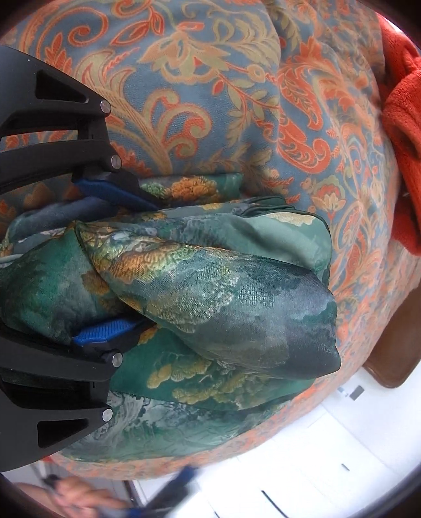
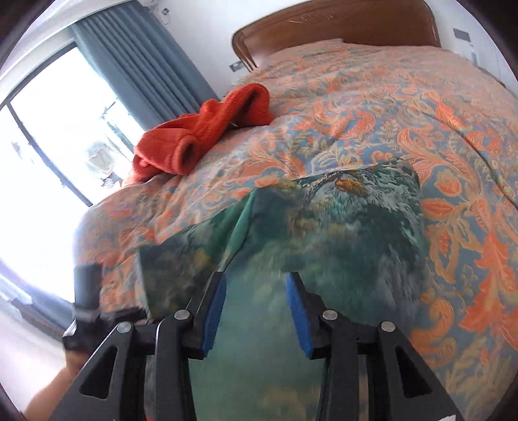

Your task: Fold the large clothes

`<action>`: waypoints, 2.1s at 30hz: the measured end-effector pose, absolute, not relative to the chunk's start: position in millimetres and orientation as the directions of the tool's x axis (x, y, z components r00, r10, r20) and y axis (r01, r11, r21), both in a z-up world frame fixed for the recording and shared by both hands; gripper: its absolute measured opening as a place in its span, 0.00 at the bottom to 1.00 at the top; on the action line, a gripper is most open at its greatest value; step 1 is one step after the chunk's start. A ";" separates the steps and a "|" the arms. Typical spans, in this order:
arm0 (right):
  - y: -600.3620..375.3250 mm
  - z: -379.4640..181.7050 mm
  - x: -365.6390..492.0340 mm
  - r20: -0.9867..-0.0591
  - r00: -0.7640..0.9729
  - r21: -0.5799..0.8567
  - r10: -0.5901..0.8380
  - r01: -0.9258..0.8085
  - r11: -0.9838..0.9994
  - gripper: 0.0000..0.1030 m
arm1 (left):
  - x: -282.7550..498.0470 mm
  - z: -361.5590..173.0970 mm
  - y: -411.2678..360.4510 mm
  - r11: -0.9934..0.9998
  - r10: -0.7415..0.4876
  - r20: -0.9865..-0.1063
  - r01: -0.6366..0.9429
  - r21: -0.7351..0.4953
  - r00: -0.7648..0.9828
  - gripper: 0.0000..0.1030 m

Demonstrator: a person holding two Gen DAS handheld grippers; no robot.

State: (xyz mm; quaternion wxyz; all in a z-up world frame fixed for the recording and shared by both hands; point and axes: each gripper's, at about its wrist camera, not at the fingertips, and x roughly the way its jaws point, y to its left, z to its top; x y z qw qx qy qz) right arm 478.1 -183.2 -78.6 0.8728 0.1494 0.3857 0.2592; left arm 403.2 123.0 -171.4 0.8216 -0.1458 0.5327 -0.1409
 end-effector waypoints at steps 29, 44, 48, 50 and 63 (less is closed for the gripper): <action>-218.0 -103.6 246.6 -0.625 0.748 0.146 0.225 -0.172 0.974 0.83 | 299.9 -53.1 97.9 0.997 -0.052 -0.705 -0.002 -0.076 0.707 0.85; -231.8 -107.9 219.4 -0.606 0.774 0.084 0.184 -0.167 0.982 0.83 | 290.7 -59.2 98.5 1.000 -0.019 -0.747 -0.001 -0.026 0.664 0.86; -244.7 -84.2 195.6 -0.457 0.861 0.073 0.222 -0.212 0.975 0.85 | 289.8 -70.0 131.8 0.986 -0.113 -0.761 -0.023 -0.166 0.639 0.86; -248.7 -80.4 188.1 -0.402 0.888 0.002 0.225 -0.245 0.970 0.96 | 288.2 -76.1 147.3 0.980 -0.111 -0.759 -0.056 -0.191 0.642 0.86; -261.1 -103.7 210.2 -0.543 0.791 0.112 0.282 -0.264 0.958 0.99 | 314.8 -78.8 159.5 0.902 -0.395 -0.758 0.065 -0.426 0.519 0.93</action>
